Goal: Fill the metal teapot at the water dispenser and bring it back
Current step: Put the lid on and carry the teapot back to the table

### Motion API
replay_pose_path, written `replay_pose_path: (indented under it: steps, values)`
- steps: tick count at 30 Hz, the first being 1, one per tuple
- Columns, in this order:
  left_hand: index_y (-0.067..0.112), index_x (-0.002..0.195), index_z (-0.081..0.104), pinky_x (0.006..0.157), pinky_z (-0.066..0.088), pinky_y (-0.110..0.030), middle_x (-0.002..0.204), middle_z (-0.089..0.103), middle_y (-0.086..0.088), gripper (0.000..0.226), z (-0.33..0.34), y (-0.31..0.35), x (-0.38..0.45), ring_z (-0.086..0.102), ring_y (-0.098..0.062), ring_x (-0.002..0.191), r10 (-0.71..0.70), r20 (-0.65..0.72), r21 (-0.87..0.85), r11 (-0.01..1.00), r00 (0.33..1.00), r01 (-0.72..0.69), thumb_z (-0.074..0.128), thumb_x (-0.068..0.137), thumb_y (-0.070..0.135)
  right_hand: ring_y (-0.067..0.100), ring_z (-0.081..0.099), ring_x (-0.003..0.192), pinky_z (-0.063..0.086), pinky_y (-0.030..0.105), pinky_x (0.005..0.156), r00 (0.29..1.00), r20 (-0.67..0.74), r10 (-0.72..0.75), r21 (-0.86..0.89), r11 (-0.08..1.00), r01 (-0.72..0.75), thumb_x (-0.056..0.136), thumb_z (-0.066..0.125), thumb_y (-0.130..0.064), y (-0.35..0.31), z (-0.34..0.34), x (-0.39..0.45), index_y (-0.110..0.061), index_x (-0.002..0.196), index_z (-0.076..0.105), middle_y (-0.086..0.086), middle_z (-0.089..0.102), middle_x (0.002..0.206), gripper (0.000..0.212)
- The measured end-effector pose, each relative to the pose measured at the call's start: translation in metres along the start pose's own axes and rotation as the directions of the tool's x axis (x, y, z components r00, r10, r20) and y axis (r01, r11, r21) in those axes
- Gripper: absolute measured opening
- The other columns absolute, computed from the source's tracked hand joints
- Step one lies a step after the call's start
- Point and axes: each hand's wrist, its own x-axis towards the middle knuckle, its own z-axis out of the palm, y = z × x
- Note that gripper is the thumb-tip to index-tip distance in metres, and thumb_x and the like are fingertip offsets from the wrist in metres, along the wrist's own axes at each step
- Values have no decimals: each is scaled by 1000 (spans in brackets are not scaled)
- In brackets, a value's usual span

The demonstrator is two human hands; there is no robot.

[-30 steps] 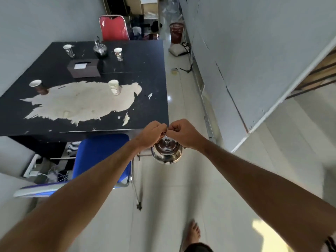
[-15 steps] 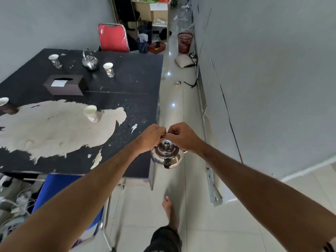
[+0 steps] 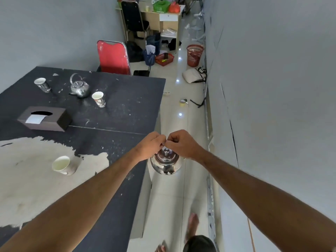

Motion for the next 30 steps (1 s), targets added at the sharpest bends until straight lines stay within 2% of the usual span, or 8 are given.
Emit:
replay_pose_path:
  steps: [4,9,14,18,22,26,27,30]
  values:
    - [20,50,28,55,13,-38,51,21,1,33,-21,1,57,16,-14,48,-32,-108,10,999,994,33,40,81,20,0,53,49,39,10,51,994,86,-63,-27,997,65,70,58,-44,15,-28,74,-23,55,57,-14,53,46,26]
    - [27,46,31,53,16,-37,48,26,7,39,-50,-2,103,19,-15,50,-83,-279,-27,997,957,79,41,83,22,1,55,52,43,18,53,954,275,-119,-61,988,141,80,68,-26,18,-46,163,-13,59,64,-4,57,51,24]
    - [26,41,32,52,17,-34,49,26,8,40,-80,-5,113,20,-11,48,-192,-481,-154,979,855,133,45,79,22,1,45,47,36,16,48,874,441,-205,-47,967,251,82,69,-24,0,-35,226,-25,49,52,-13,48,46,37]
    - [25,41,34,49,19,-30,48,28,8,40,-105,-11,94,22,-11,47,-247,-599,-195,968,762,160,46,79,25,2,44,50,38,26,52,780,570,-257,-10,948,319,78,69,-25,-21,-4,258,-21,50,52,-11,47,48,33]
    - [24,43,36,50,21,-32,49,30,5,39,-129,-25,65,25,-11,48,-284,-703,-235,958,652,164,46,81,25,0,42,50,37,23,52,676,672,-304,50,928,369,75,65,-30,-46,37,276,-22,52,53,-13,47,48,28]
    - [27,40,37,46,25,-22,45,30,13,43,-151,-39,27,26,-6,46,-320,-767,-255,948,556,192,45,82,26,1,42,48,34,15,48,559,752,-349,128,909,396,74,63,-33,-74,83,284,-18,53,55,-14,47,48,27]
    - [26,41,36,47,25,-24,46,29,12,42,-162,-46,9,26,-7,47,-327,-801,-263,945,501,197,45,82,27,1,43,49,35,15,49,506,783,-362,153,900,408,75,64,-33,-87,106,285,-15,55,56,-13,48,48,28]
    - [28,40,36,47,24,-25,46,29,12,43,-174,-51,-12,26,-7,47,-327,-803,-248,944,499,219,44,83,25,3,43,50,36,21,51,459,800,-387,191,889,417,80,67,-26,-99,132,287,-5,59,56,-9,47,50,31]
